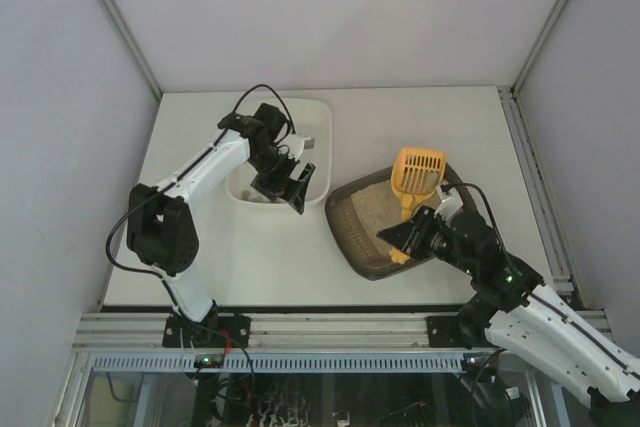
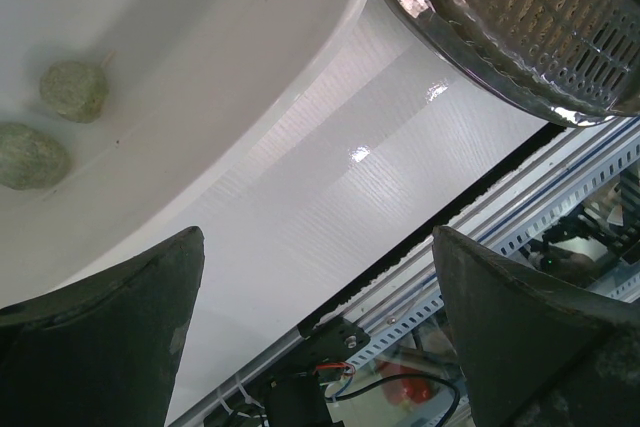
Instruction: Clean the litter box
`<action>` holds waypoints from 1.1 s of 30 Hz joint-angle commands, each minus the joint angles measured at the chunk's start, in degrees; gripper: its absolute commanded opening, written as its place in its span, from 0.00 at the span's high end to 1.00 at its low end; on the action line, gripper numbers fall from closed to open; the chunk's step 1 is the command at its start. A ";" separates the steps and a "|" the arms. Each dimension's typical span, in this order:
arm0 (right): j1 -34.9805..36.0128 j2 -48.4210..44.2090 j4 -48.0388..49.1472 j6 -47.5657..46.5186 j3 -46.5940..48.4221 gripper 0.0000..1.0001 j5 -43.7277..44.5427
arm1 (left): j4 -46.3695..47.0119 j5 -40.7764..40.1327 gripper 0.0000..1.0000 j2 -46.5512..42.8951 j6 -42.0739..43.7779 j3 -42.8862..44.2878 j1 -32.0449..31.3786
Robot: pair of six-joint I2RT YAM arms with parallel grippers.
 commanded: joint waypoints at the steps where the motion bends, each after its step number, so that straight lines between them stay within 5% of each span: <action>1: -0.15 -7.01 20.06 1.47 -7.37 1.00 -10.30 | -0.01 1.23 0.00 -0.43 0.36 0.03 0.47; 7: -5.66 -10.05 55.61 23.99 -25.59 1.00 -16.17 | -0.03 1.36 0.00 -0.66 0.40 -0.15 0.46; 12: -4.37 -11.19 58.85 23.27 -27.38 1.00 -13.44 | -0.01 1.47 0.00 -0.84 0.52 -0.51 0.45; 21: -3.73 -2.29 92.03 34.28 -39.29 1.00 -9.21 | 0.41 1.31 0.00 -1.06 0.53 -0.84 0.43; 28: -2.79 -2.25 89.56 32.92 -38.12 1.00 -10.50 | 0.36 1.49 0.00 -0.75 0.35 -0.66 0.47; 33: -1.91 -7.37 65.83 25.60 -31.53 1.00 -13.31 | 0.40 1.49 0.00 -0.92 0.35 -0.80 0.47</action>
